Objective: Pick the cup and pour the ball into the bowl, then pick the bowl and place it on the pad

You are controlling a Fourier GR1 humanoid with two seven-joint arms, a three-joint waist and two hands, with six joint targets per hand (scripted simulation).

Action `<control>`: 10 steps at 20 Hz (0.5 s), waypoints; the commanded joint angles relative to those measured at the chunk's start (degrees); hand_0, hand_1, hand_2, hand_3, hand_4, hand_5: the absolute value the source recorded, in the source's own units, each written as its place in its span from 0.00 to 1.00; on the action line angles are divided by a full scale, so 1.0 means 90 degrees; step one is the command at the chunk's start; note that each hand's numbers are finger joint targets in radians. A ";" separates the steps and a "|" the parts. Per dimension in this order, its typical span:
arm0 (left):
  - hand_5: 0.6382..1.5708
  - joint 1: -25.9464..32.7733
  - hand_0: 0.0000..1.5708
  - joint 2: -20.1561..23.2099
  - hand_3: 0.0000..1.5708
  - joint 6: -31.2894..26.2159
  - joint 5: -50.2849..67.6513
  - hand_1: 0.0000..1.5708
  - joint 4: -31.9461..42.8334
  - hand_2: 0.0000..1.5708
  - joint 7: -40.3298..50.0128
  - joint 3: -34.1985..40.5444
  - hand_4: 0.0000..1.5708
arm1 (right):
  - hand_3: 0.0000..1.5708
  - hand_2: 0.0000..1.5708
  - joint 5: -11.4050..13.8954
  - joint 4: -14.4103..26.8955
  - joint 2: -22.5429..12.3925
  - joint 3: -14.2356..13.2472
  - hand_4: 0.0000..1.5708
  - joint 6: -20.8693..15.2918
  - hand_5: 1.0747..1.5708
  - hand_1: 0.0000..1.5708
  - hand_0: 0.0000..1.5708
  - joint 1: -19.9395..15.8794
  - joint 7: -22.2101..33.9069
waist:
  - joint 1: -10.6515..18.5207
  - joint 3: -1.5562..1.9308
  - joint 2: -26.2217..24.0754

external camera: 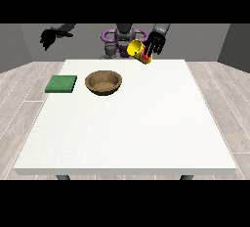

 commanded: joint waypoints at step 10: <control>0.45 -0.0948 0.95 -0.1069 1.00 -0.1306 -0.3099 0.95 0.0490 1.00 0.1714 -0.2372 1.00 | 0.00 0.00 -0.0116 0.0606 -0.0407 -0.0180 0.00 0.0434 1.00 0.00 0.00 -0.0190 -0.0053 | -0.0175 0.0001 -0.0173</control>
